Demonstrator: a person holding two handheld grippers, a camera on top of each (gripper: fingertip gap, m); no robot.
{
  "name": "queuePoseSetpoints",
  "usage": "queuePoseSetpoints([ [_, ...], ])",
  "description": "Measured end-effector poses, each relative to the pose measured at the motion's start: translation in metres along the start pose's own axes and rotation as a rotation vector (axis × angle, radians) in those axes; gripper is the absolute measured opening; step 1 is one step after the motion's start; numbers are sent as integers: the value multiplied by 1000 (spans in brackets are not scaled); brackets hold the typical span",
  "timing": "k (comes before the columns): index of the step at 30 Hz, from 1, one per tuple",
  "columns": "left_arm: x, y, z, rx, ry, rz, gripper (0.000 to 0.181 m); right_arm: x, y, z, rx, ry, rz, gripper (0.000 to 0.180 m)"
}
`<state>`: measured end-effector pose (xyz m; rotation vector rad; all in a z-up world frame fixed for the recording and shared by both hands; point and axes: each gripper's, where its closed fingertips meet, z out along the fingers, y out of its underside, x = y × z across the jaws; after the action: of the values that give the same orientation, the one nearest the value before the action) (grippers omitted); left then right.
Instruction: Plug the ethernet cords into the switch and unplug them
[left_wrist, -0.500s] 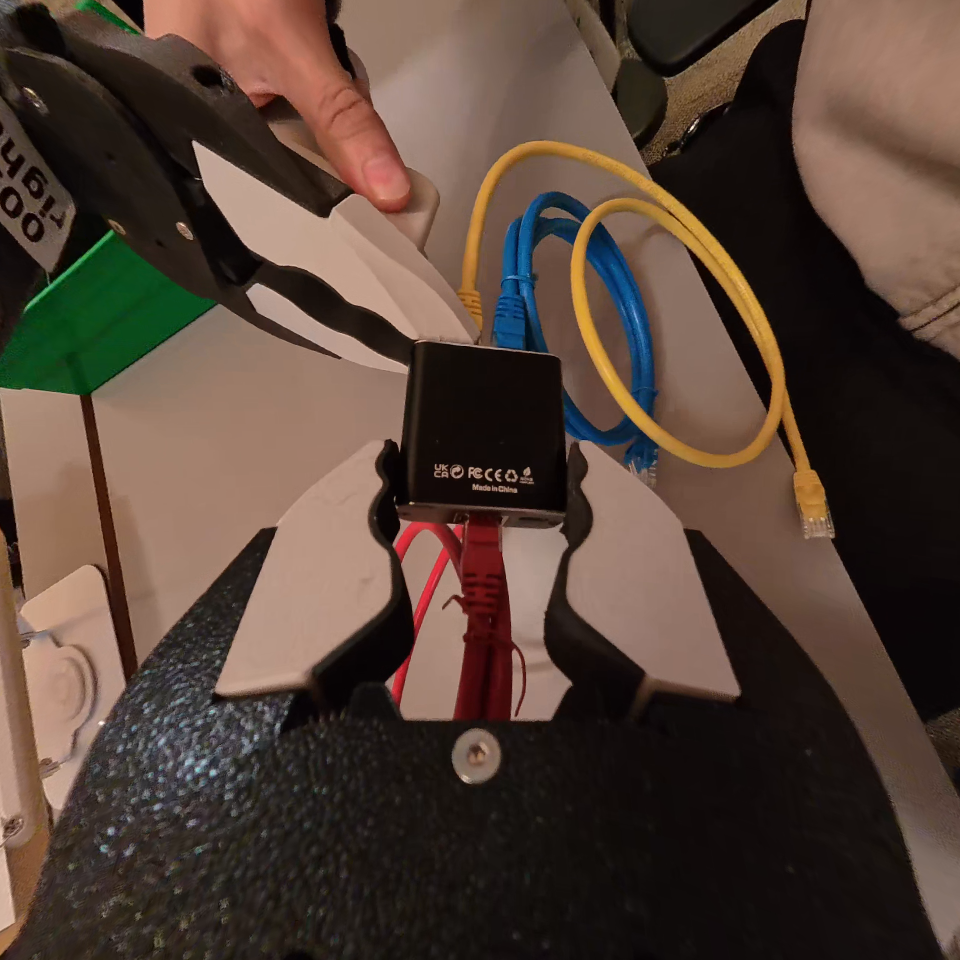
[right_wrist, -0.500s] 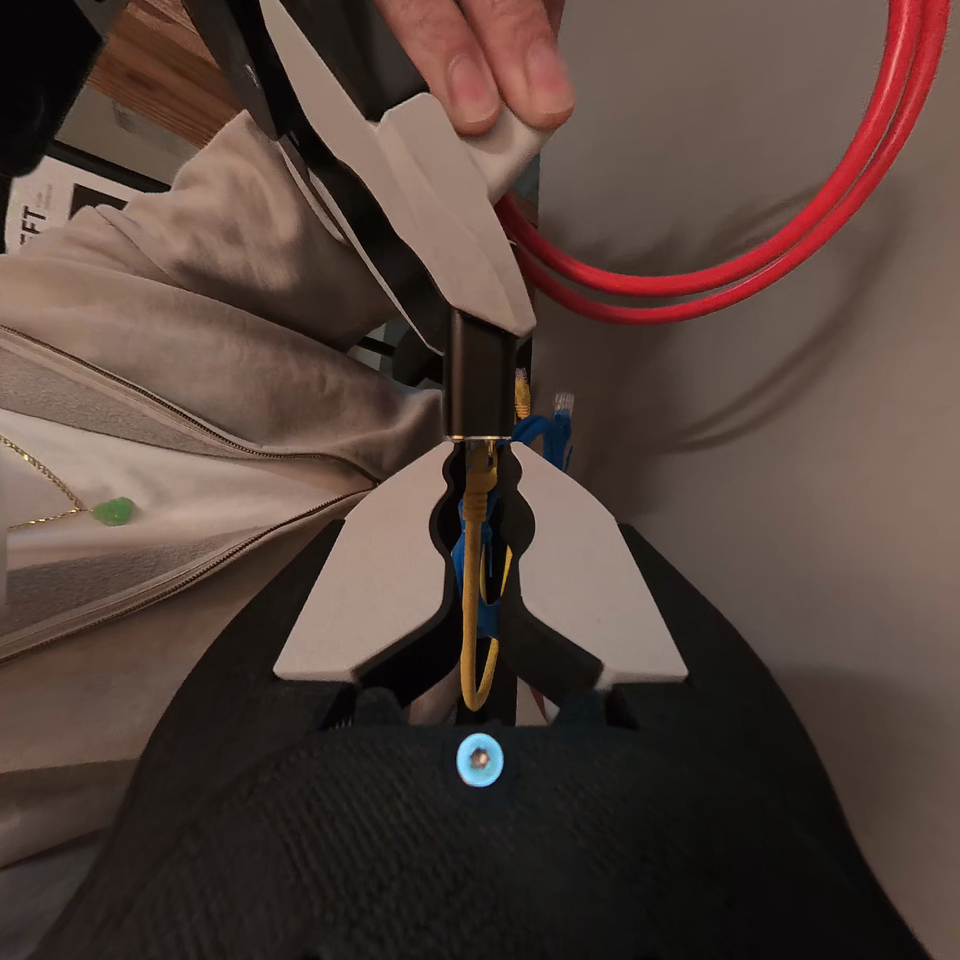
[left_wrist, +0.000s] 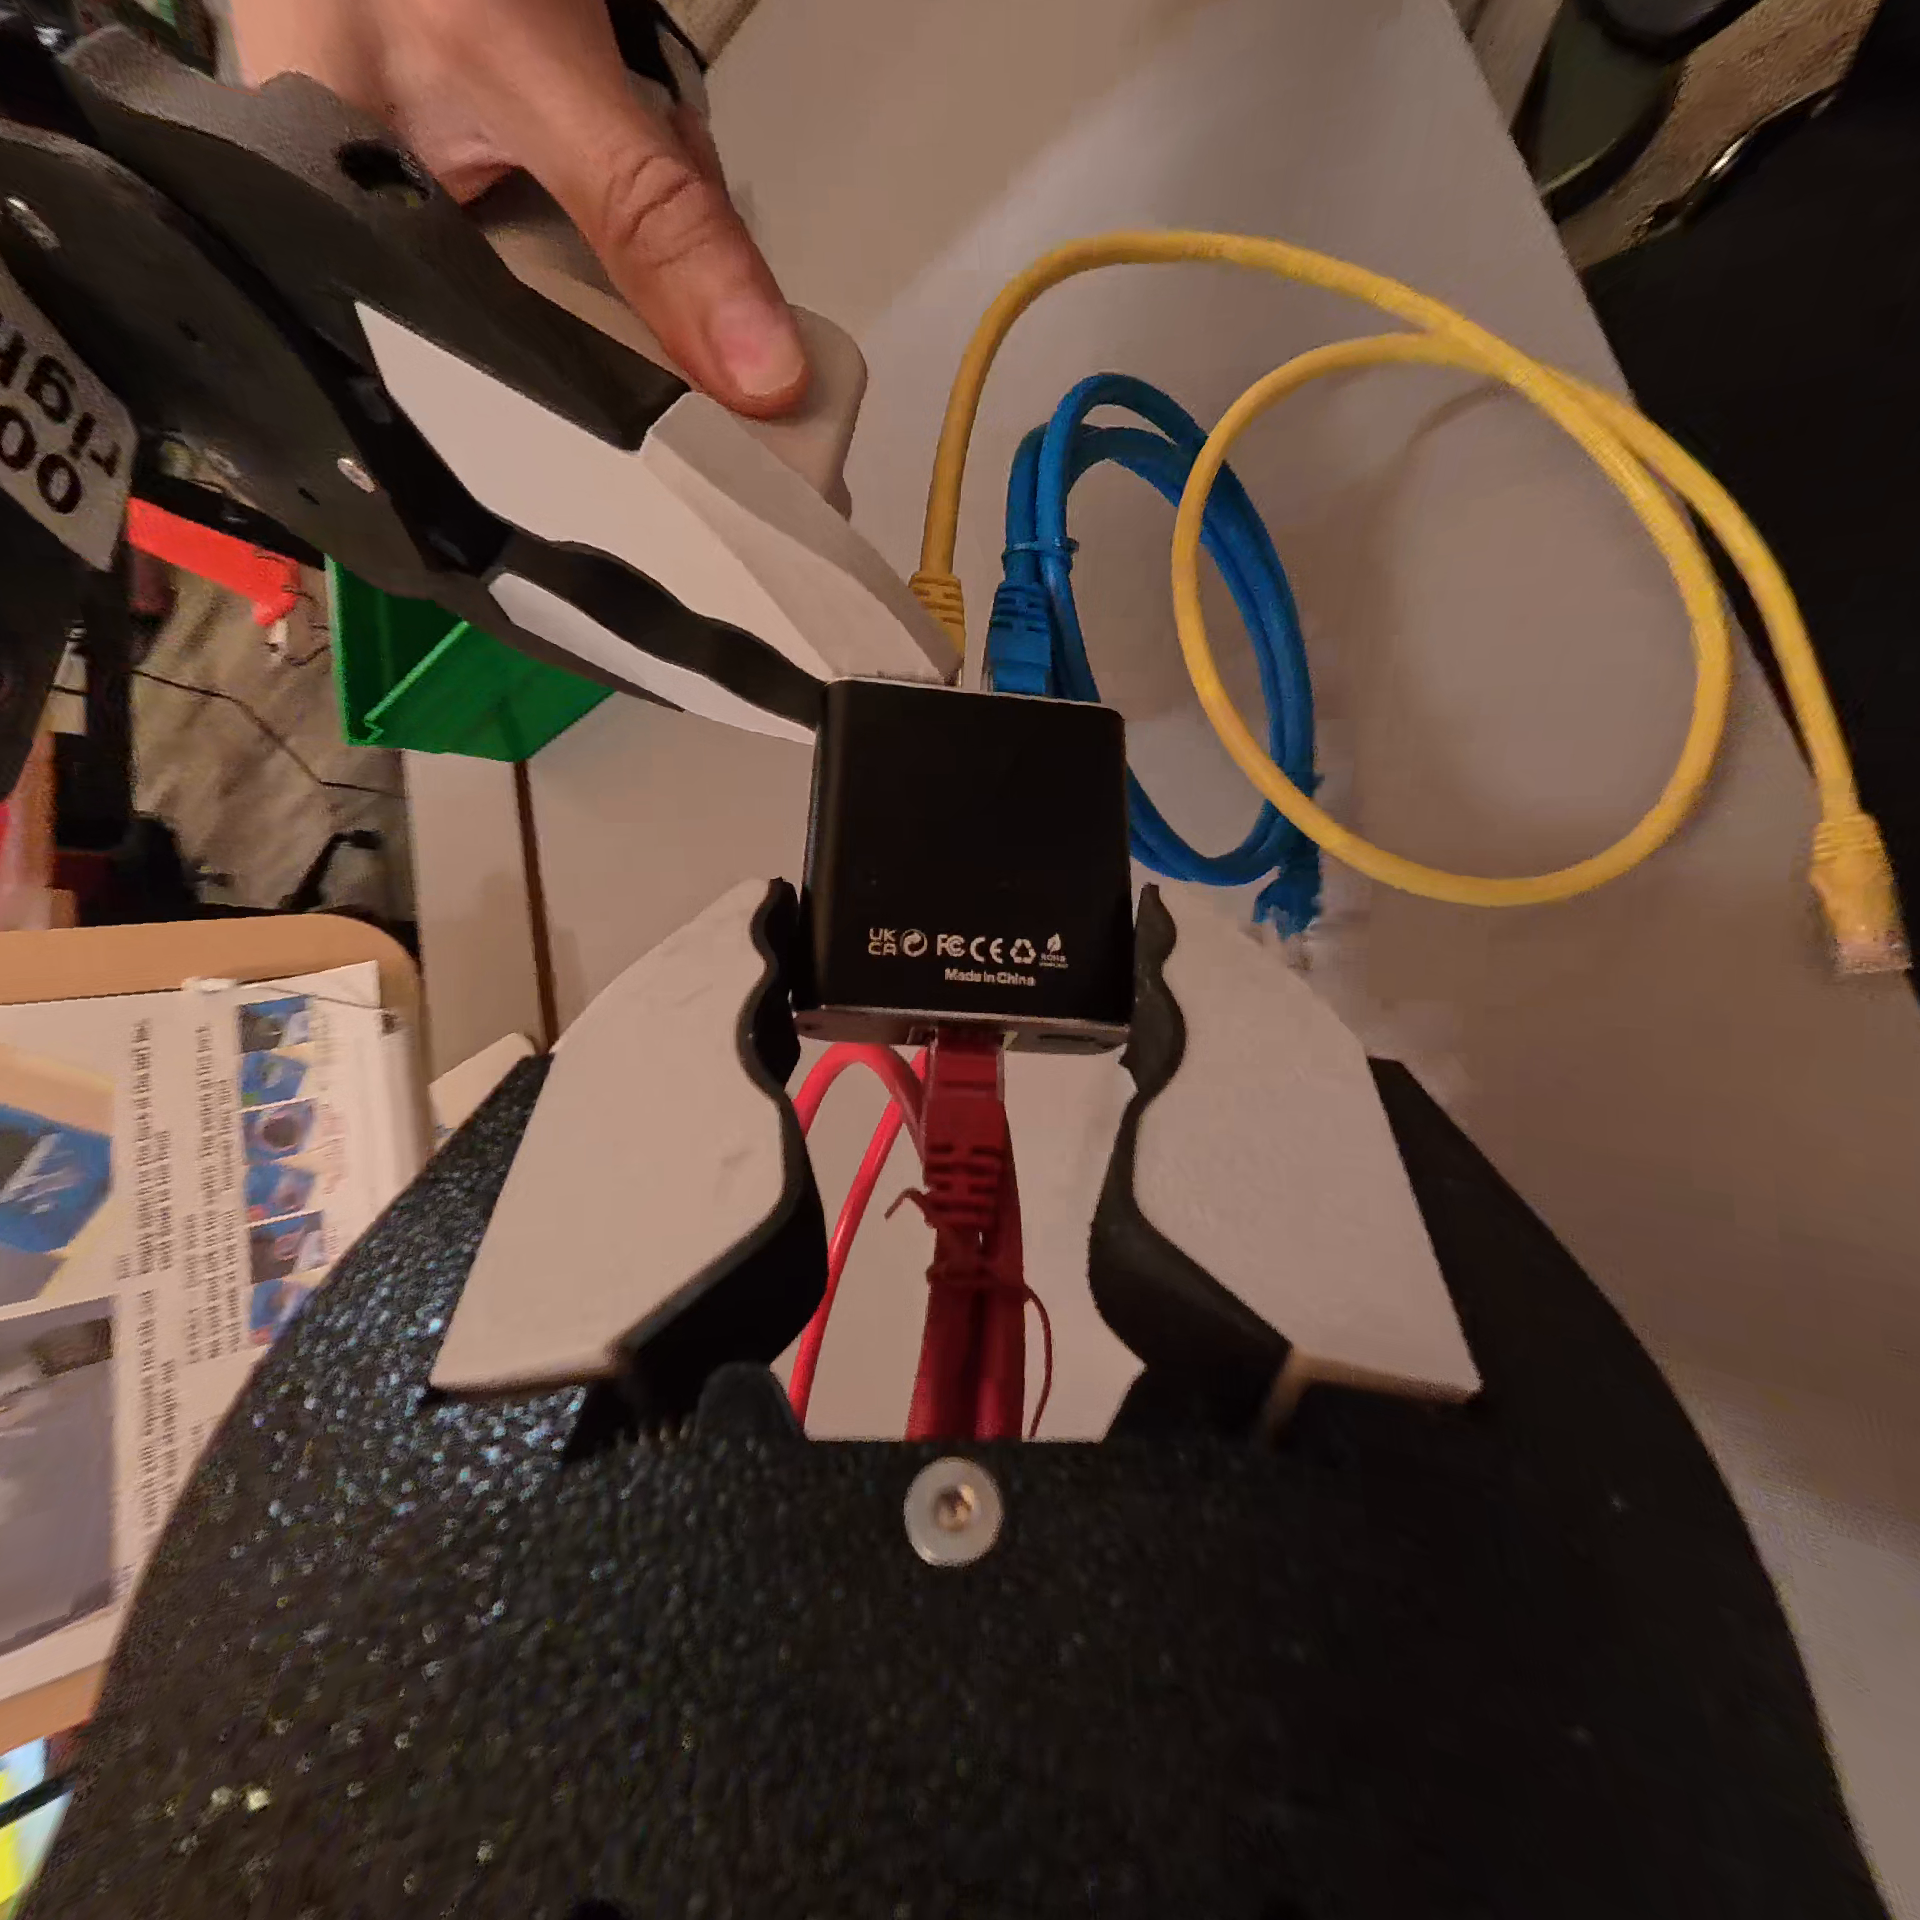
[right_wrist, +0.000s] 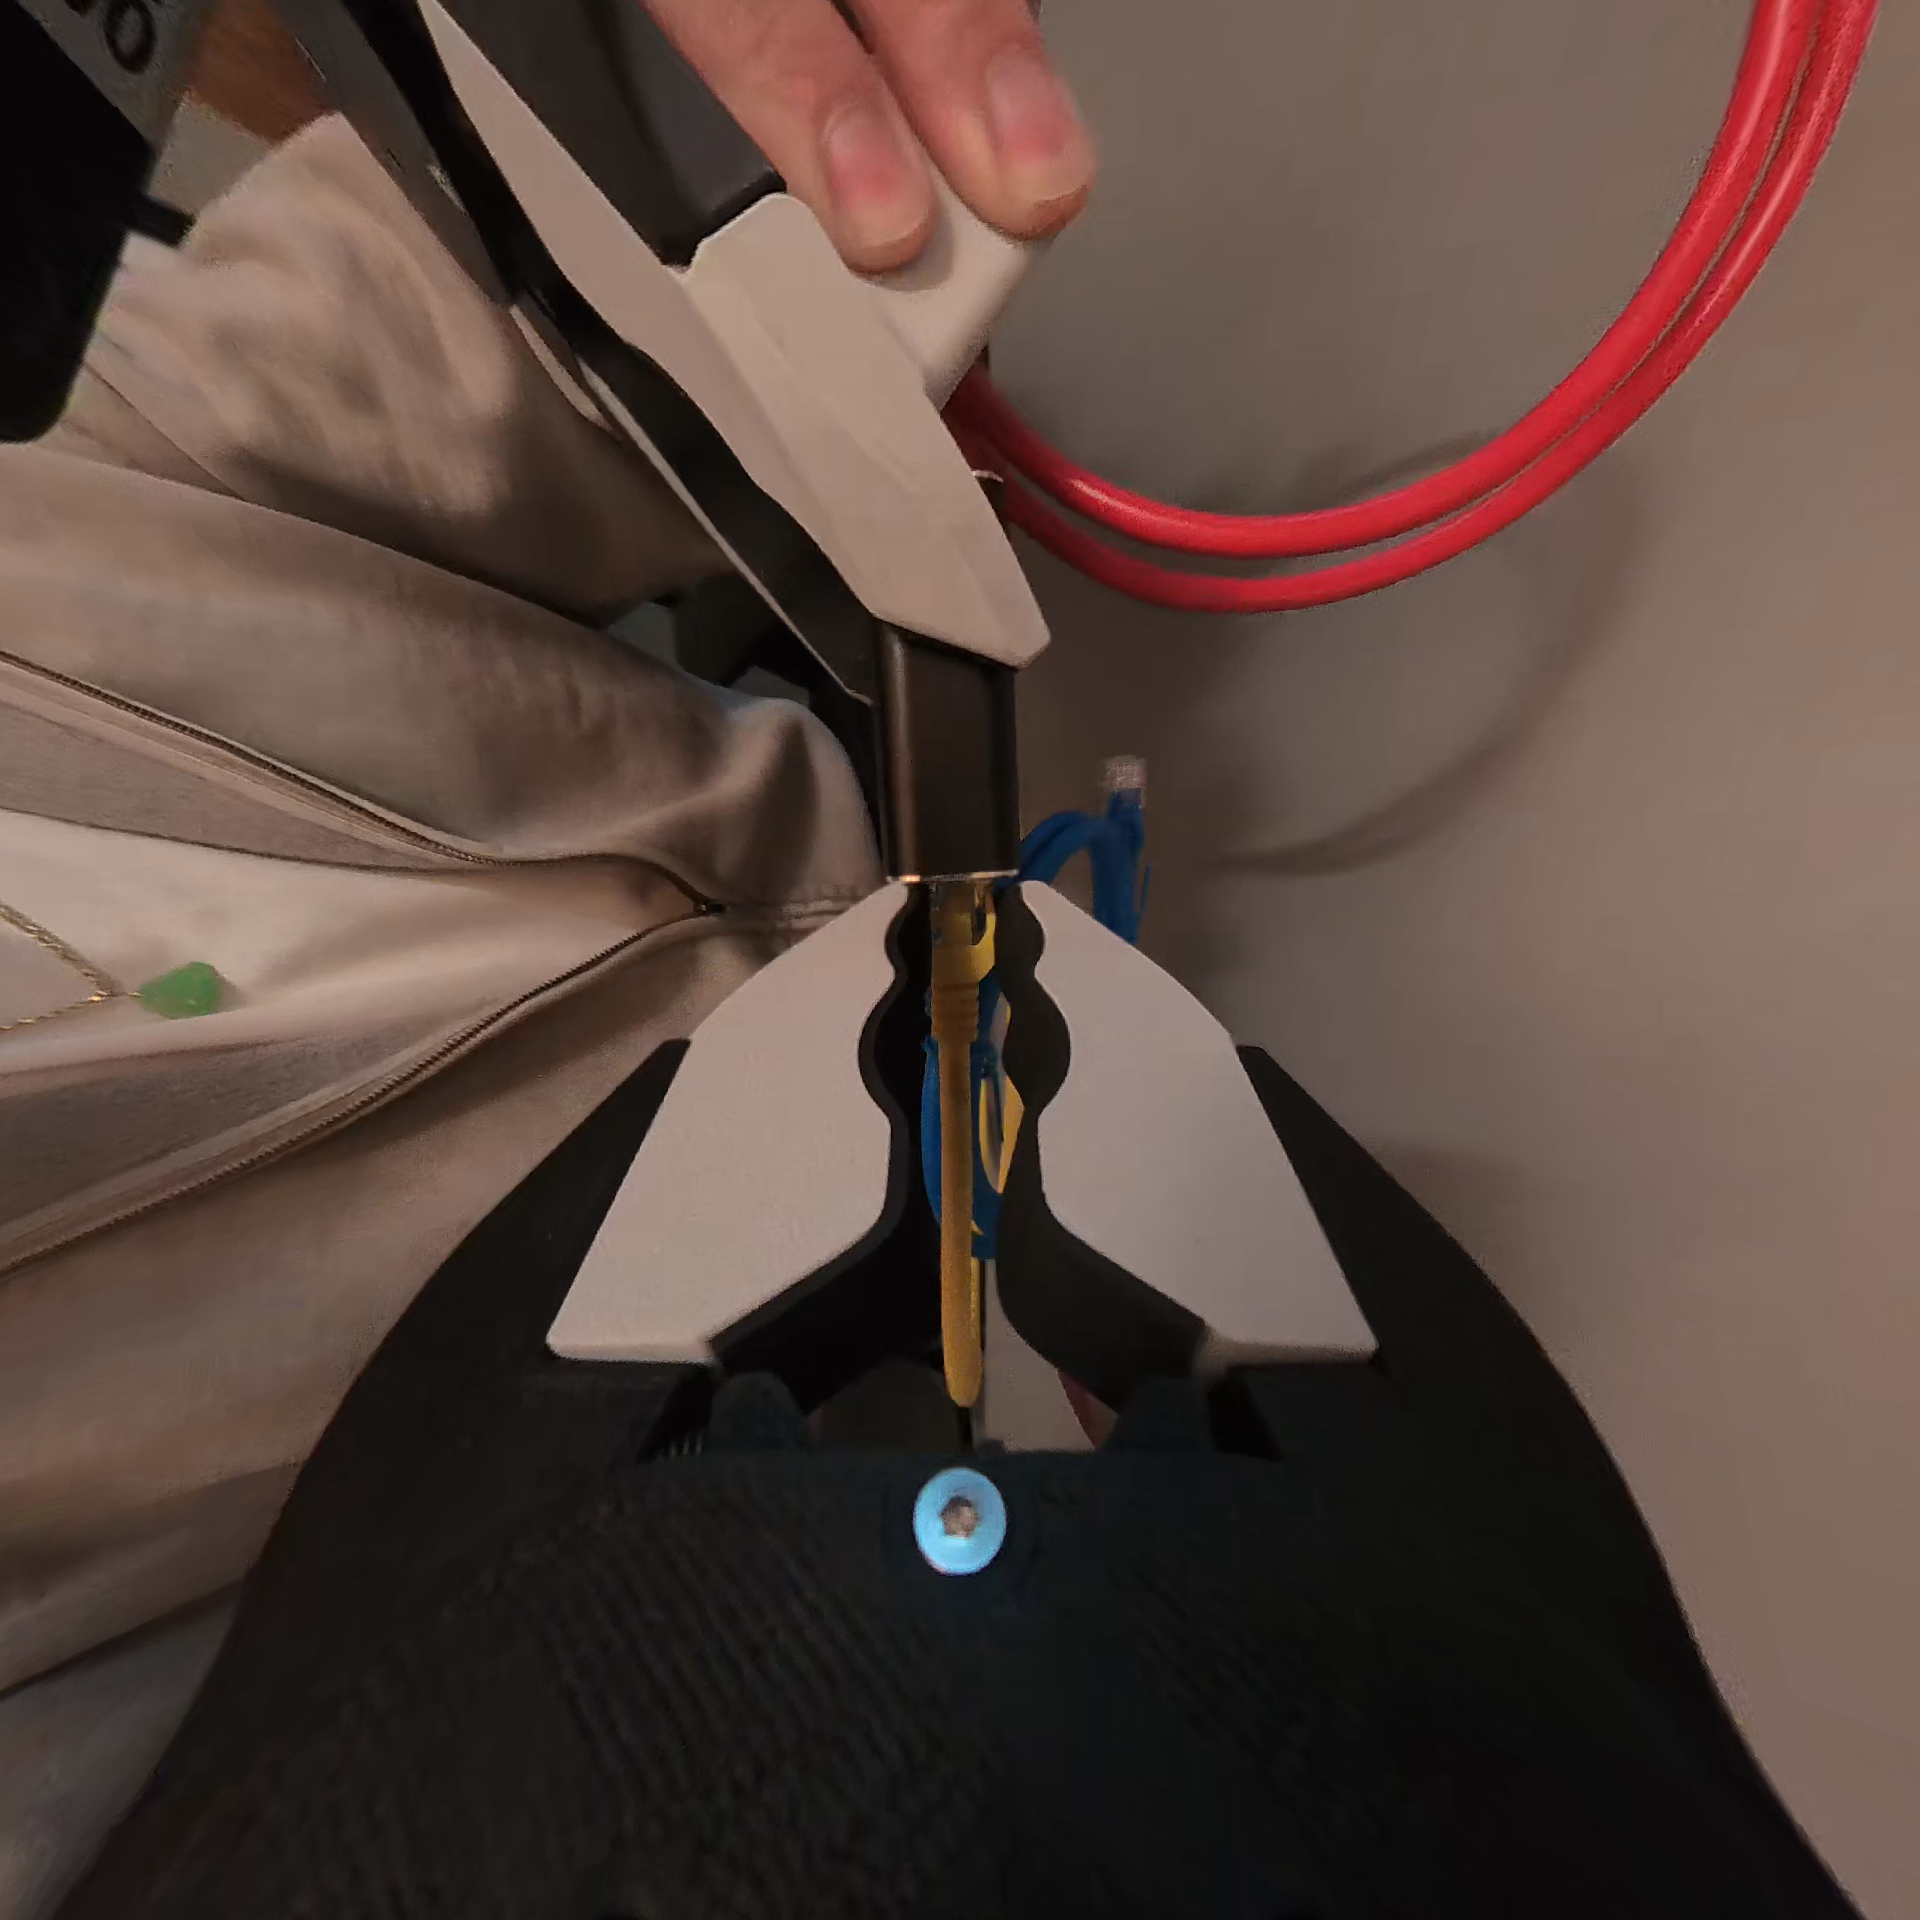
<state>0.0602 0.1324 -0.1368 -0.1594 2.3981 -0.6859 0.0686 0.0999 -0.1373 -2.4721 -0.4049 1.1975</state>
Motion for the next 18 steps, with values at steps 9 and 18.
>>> queuePoseSetpoints([
  [9,-3,-1,-9,46,-24,-8,62,-5,-8,-1,-42,9,-19,13],
  [18,0,3,-15,-28,-13,65,62,-6,-12,7,-60,-11,-81,13],
])
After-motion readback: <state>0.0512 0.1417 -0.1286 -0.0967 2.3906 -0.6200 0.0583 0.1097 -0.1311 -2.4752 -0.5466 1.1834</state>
